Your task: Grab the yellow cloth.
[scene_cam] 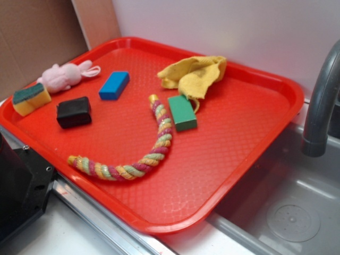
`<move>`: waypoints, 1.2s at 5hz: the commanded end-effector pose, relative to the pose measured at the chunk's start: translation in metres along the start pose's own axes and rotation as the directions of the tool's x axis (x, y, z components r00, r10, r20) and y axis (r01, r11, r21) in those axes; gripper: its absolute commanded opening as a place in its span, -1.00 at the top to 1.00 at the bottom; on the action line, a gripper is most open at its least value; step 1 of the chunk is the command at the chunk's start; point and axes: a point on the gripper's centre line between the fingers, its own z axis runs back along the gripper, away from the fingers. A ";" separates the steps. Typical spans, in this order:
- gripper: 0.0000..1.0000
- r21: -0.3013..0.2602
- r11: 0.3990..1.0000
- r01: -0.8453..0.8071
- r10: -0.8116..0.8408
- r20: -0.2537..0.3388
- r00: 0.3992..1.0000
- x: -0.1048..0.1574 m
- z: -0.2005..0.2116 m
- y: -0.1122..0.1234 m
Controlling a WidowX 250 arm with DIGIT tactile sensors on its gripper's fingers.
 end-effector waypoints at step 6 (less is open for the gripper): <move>-1.00 0.086 0.955 0.283 -0.289 0.068 0.955 0.199 -0.198 -0.050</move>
